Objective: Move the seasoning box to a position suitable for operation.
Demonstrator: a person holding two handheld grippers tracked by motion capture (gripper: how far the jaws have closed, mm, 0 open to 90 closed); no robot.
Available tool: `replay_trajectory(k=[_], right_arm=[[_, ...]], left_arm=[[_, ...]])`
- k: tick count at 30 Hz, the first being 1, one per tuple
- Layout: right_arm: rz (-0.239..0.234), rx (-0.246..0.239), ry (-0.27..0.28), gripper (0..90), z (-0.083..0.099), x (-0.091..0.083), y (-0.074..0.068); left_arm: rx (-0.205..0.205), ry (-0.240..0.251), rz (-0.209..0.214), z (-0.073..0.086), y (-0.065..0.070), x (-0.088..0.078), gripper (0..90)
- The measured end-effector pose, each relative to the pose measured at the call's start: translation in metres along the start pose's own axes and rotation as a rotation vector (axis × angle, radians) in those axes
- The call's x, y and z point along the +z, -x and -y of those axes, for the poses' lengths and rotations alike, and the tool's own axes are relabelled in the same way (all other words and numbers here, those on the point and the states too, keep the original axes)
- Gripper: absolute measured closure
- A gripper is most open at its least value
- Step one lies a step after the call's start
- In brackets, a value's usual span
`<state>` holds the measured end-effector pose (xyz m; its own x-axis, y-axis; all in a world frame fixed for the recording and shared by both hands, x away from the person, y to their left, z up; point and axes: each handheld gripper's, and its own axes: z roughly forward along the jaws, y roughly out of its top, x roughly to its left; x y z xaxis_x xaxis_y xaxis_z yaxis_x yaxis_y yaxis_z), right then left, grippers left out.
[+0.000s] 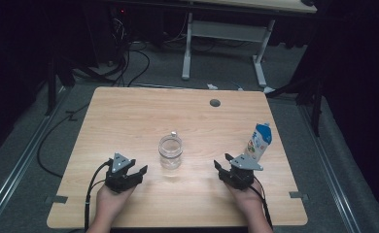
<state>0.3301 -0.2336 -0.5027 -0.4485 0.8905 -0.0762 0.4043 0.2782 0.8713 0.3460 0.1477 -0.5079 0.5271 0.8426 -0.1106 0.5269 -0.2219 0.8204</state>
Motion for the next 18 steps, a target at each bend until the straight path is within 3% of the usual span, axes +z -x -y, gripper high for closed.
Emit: replay_trajectory(k=[3, 4, 7, 8, 9, 13, 18], right_arm=[[-0.02, -0.02, -0.019, 49.6, 0.003, 0.003, -0.005], [-0.031, -0.028, -0.025, 49.8, 0.005, 0.001, -0.007], [-0.054, -0.032, -0.04, 49.7, 0.009, 0.0, -0.008], [-0.08, -0.025, -0.047, 51.3, 0.011, 0.0, -0.008], [-0.086, -0.025, -0.048, 52.5, 0.012, -0.001, -0.008], [-0.076, -0.055, -0.03, 53.1, 0.013, -0.003, -0.011], [-0.076, -0.014, -0.037, 57.7, 0.015, -0.004, -0.01]], left_arm=[[-0.077, 0.012, 0.041, -0.006, -0.003, 0.003, 50.0], [-0.087, 0.011, 0.045, -0.008, -0.003, 0.004, 50.7], [-0.064, 0.004, 0.019, -0.014, 0.0, 0.007, 53.2], [-0.013, 0.008, -0.009, -0.02, 0.005, 0.01, 54.2], [0.009, 0.015, -0.028, -0.023, 0.007, 0.012, 55.6], [0.022, 0.03, -0.04, -0.028, 0.007, 0.018, 63.9], [0.035, 0.043, -0.039, -0.042, 0.007, 0.03, 70.5]])
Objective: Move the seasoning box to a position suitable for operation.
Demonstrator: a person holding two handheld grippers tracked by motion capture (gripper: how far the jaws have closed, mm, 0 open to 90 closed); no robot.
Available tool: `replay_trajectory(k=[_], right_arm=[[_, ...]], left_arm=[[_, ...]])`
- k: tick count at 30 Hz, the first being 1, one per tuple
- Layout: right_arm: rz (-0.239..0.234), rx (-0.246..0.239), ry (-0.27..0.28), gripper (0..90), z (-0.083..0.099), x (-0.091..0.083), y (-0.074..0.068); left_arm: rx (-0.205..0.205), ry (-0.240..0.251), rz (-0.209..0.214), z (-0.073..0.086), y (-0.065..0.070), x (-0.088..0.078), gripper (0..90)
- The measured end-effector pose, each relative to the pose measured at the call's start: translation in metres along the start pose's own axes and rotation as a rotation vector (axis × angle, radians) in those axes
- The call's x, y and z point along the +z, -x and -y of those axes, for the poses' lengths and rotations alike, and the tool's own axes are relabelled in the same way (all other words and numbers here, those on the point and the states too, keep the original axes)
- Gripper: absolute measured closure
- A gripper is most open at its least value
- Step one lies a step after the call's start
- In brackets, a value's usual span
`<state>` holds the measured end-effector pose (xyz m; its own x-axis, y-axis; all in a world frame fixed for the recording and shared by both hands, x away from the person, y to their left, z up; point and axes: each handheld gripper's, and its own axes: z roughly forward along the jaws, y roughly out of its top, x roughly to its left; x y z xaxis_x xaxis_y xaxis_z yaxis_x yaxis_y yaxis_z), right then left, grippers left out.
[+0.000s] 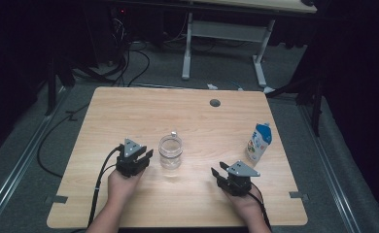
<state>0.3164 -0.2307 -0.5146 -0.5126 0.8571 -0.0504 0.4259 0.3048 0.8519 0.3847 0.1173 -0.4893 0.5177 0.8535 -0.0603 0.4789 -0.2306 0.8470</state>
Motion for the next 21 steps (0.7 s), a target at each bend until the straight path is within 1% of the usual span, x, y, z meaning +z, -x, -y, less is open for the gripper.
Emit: replay_trajectory(k=[1, 3, 5, 7, 9, 10, 11, 12, 13, 14, 18, 19, 21], right_arm=[[0.002, 0.003, 0.0, 57.7, 0.001, 0.0, 0.001], [-0.001, 0.007, 0.001, 57.6, 0.001, 0.001, 0.002], [0.003, 0.016, -0.001, 57.7, 0.001, 0.0, 0.004], [-0.005, 0.017, 0.003, 58.2, 0.001, 0.0, 0.004], [0.003, 0.006, 0.011, 58.1, 0.002, -0.001, 0.005], [0.007, 0.005, 0.012, 58.1, 0.002, -0.001, 0.005], [0.007, 0.005, 0.012, 58.1, 0.002, -0.001, 0.005], [0.01, 0.001, 0.012, 58.1, 0.002, -0.001, 0.005], [0.012, 0.001, 0.01, 58.1, 0.002, -0.001, 0.006], [0.014, 0.006, 0.01, 58.0, 0.003, 0.0, 0.006], [0.012, 0.023, 0.009, 57.5, 0.004, 0.0, 0.007], [0.012, 0.023, 0.008, 57.5, 0.004, 0.0, 0.007], [0.014, 0.024, 0.007, 57.0, 0.004, 0.0, 0.007]], left_arm=[[-0.003, 0.002, 0.006, -0.002, 0.0, 0.001, 72.3], [-0.001, 0.019, 0.002, -0.006, 0.0, 0.003, 74.6], [-0.019, 0.006, 0.0, -0.01, -0.003, 0.006, 79.5], [-0.031, 0.01, 0.009, -0.013, -0.004, 0.009, 83.2], [-0.029, 0.016, 0.012, -0.015, -0.003, 0.013, 87.6], [-0.032, 0.027, 0.015, -0.016, -0.003, 0.014, 88.8], [-0.032, 0.027, 0.015, -0.016, -0.003, 0.014, 90.0], [-0.027, 0.035, 0.016, -0.017, -0.002, 0.018, 90.0], [-0.01, 0.032, 0.006, -0.018, 0.0, 0.021, 90.0], [-0.002, 0.03, 0.004, -0.018, 0.001, 0.023, 90.0], [0.009, 0.035, 0.017, -0.02, 0.005, 0.028, 90.0], [0.018, 0.034, 0.019, -0.021, 0.006, 0.029, 90.0], [0.021, 0.036, 0.024, -0.021, 0.008, 0.03, 90.0]])
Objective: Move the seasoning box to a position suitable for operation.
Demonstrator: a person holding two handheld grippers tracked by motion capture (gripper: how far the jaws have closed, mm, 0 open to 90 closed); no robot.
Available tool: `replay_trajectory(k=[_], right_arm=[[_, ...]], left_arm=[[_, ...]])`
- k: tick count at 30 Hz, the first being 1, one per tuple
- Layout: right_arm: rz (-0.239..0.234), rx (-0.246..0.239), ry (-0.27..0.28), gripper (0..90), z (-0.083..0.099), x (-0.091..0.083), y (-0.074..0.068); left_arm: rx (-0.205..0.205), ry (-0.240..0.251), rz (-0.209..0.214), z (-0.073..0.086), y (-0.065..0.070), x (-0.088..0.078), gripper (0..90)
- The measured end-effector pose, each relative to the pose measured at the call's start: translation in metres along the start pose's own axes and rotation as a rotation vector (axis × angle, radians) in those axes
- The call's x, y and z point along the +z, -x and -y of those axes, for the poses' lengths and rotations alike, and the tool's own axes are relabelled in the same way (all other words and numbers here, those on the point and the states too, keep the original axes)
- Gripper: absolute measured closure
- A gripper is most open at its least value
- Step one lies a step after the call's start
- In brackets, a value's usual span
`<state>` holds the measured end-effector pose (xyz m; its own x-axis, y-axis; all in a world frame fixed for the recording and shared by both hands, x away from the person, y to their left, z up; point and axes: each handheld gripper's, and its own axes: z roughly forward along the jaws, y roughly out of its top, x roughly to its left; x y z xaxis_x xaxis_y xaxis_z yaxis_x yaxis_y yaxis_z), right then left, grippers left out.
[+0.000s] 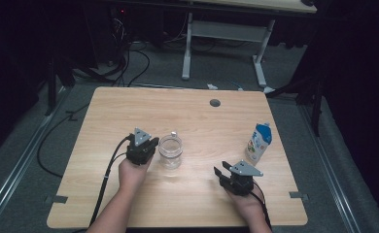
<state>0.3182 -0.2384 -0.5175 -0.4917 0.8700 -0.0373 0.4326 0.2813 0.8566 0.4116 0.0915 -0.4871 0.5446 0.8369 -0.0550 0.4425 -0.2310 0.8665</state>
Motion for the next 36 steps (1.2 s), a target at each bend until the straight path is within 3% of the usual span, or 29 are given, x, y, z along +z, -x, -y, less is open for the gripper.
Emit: replay_trajectory(k=[15, 29, 32, 36], right_arm=[[0.001, 0.003, 0.005, 55.4, 0.001, 0.0, 0.001], [0.0, 0.002, -0.008, 55.3, 0.002, 0.002, -0.001], [-0.001, 0.0, -0.007, 55.5, 0.002, 0.002, -0.001], [-0.01, 0.008, -0.005, 58.6, 0.002, 0.002, -0.001]], left_arm=[[-0.012, 0.044, 0.036, 0.016, 0.016, -0.019, 90.0], [0.02, 0.066, 0.094, 0.031, 0.061, -0.042, 90.0], [0.023, 0.064, 0.105, 0.033, 0.064, -0.044, 90.0], [0.019, 0.045, 0.091, 0.039, 0.055, -0.045, 90.0]])
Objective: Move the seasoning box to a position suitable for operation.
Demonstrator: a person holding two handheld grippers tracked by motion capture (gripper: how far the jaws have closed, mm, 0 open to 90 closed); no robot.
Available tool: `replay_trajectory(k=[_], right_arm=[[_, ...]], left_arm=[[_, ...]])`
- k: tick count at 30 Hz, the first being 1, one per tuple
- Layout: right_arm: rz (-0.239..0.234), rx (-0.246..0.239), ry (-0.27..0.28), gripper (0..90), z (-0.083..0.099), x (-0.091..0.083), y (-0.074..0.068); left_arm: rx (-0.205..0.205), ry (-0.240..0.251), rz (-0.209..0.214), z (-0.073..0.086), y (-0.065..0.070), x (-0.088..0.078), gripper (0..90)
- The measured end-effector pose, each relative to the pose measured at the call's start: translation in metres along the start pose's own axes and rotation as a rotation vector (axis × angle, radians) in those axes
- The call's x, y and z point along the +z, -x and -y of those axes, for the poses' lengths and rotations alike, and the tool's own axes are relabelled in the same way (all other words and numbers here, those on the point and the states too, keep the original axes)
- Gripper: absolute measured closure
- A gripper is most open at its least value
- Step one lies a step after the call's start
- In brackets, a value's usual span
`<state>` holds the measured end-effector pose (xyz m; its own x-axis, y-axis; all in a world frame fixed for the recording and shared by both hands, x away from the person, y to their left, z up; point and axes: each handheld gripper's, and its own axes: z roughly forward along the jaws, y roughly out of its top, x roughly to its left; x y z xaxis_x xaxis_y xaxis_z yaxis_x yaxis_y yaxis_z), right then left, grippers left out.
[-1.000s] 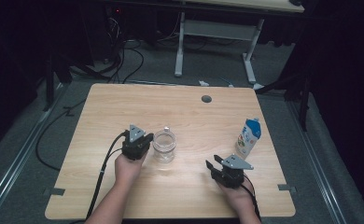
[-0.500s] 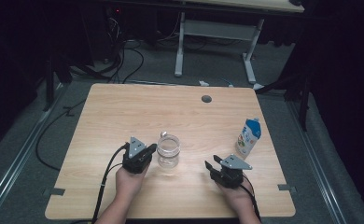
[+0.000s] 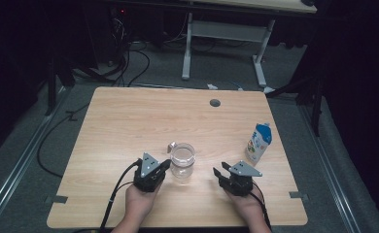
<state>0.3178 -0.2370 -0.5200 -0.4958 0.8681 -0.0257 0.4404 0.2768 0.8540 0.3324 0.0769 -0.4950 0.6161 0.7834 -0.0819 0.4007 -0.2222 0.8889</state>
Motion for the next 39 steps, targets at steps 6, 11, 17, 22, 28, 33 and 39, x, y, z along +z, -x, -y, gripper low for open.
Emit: replay_trajectory(k=[6, 11, 17, 22, 28, 33, 39], right_arm=[[-0.049, 0.038, 0.019, 89.9, -0.009, 0.003, -0.008], [-0.079, 0.026, 0.034, 89.9, -0.031, 0.012, -0.028], [-0.099, -0.009, 0.033, 89.9, -0.044, 0.017, -0.042], [-0.124, -0.021, 0.024, 89.9, -0.041, 0.009, -0.054], [-0.175, -0.063, 0.03, 89.9, -0.045, 0.01, -0.078], [-0.162, -0.098, 0.033, 89.9, -0.051, 0.015, -0.09], [-0.152, -0.091, 0.029, 89.8, -0.051, 0.016, -0.084]], left_arm=[[-0.026, -0.028, -0.087, 0.017, -0.045, -0.03, 85.1], [-0.05, -0.05, -0.137, 0.035, -0.066, -0.046, 77.5], [-0.051, -0.046, -0.134, 0.055, -0.067, -0.057, 66.8], [-0.046, -0.029, -0.134, 0.056, -0.066, -0.063, 64.4], [-0.058, -0.038, -0.131, 0.058, -0.069, -0.061, 62.9], [-0.059, -0.032, -0.134, 0.059, -0.07, -0.062, 61.7], [-0.064, -0.025, -0.132, 0.059, -0.07, -0.063, 61.0]])
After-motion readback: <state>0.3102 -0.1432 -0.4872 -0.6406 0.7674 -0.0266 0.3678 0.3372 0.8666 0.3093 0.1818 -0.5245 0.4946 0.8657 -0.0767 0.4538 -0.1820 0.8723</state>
